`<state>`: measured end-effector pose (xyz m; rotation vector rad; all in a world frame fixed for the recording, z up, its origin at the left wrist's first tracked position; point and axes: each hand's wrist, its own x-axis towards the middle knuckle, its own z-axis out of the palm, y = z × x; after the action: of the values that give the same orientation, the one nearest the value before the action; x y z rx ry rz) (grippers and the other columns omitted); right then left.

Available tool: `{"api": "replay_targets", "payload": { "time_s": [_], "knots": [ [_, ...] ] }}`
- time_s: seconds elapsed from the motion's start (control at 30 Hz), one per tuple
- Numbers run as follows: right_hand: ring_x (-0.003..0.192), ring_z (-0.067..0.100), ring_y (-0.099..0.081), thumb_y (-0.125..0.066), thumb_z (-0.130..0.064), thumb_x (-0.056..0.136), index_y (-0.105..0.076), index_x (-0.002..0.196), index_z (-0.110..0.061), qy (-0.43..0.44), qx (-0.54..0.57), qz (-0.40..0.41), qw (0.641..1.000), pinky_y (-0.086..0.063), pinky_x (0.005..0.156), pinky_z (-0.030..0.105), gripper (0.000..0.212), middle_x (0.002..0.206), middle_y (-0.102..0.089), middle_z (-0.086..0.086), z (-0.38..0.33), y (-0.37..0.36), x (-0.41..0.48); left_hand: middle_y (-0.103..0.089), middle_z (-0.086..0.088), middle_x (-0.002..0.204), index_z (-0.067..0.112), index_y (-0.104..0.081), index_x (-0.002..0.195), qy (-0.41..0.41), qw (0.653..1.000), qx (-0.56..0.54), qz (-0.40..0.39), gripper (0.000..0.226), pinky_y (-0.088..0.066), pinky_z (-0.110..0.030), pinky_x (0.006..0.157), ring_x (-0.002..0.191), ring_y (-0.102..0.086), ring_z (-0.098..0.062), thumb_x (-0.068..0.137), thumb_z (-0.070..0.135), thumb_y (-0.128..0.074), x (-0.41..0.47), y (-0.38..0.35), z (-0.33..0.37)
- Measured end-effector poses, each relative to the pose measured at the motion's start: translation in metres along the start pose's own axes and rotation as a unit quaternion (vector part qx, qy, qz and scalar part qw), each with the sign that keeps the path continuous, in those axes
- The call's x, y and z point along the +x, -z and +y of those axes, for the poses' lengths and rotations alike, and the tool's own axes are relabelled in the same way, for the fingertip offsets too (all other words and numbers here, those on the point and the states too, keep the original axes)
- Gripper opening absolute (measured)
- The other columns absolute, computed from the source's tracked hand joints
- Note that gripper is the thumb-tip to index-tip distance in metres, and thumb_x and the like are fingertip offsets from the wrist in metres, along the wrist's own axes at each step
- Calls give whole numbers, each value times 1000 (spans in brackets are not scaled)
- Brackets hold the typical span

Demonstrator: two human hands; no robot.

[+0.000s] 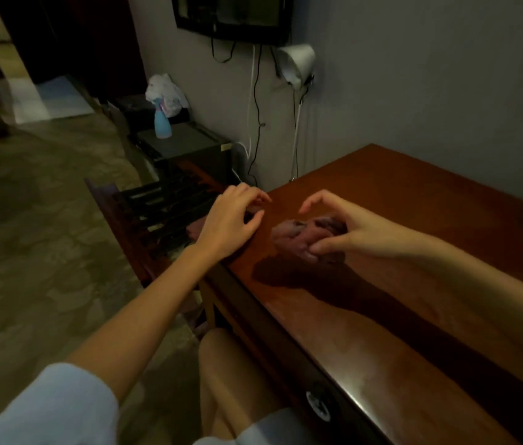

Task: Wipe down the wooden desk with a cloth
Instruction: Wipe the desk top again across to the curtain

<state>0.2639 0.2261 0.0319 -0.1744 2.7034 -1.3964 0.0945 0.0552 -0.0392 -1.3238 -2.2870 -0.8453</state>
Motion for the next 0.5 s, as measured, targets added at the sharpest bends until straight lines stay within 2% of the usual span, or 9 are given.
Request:
{"api": "replay_targets", "payload": {
  "time_s": [0.07,0.1,0.17,0.2,0.27,0.33,0.43,0.5],
  "knots": [
    [94,7,-65,-69,-14,82,-56,110,-23,-29,-35,4,999,-53,75,20,32,107,-63,-3,5,17,7,-58,5,112,21,-61,114,-22,995,-101,5,40,-40,-23,89,105,-51,-9,81,1,-53,5,15,23],
    [93,6,-65,-69,-16,83,-60,108,-23,-40,-47,3,998,-53,74,20,28,106,-64,-3,9,24,10,-58,5,116,21,-61,116,-19,985,-171,-20,47,-41,-21,92,109,-52,-6,77,-3,-50,5,24,34],
    [91,9,-66,-68,-18,83,-63,107,-20,-61,-26,22,998,-53,71,22,25,103,-66,0,16,36,16,-57,6,122,20,-59,121,10,949,-288,-125,51,-45,-21,95,114,-54,-6,76,-1,-50,5,35,53],
    [90,11,-67,-67,-18,84,-63,106,-18,-73,-5,31,997,-53,69,22,23,102,-66,1,19,40,19,-57,6,123,21,-56,125,34,934,-308,-176,50,-49,-25,94,113,-57,-8,77,3,-54,3,36,58],
    [86,14,-66,-66,-19,84,-63,103,-18,-91,15,41,995,-52,64,22,19,98,-67,2,20,46,24,-57,7,123,23,-52,128,81,933,-265,-228,48,-51,-27,90,109,-59,-10,82,17,-66,-2,31,61],
    [84,12,-65,-65,-18,85,-63,99,-19,-94,-13,49,994,-50,62,20,14,94,-65,0,19,47,31,-61,10,112,24,-57,121,107,949,-188,-227,45,-49,-22,83,101,-60,-6,81,37,-72,-7,25,62],
    [85,9,-61,-67,-16,85,-61,94,-20,-46,-151,126,979,-45,68,18,12,91,-63,-5,10,31,42,-69,6,92,20,-69,98,160,947,-210,-182,31,-50,-29,72,85,-65,-9,80,45,-71,-9,25,62],
    [88,10,-61,-68,-19,84,-61,94,-23,14,-276,208,938,-44,70,18,13,93,-63,-7,4,9,48,-73,-4,93,12,-71,97,249,912,-270,-181,31,-55,-35,77,85,-69,-17,82,40,-70,-6,27,63]
  ]
}}
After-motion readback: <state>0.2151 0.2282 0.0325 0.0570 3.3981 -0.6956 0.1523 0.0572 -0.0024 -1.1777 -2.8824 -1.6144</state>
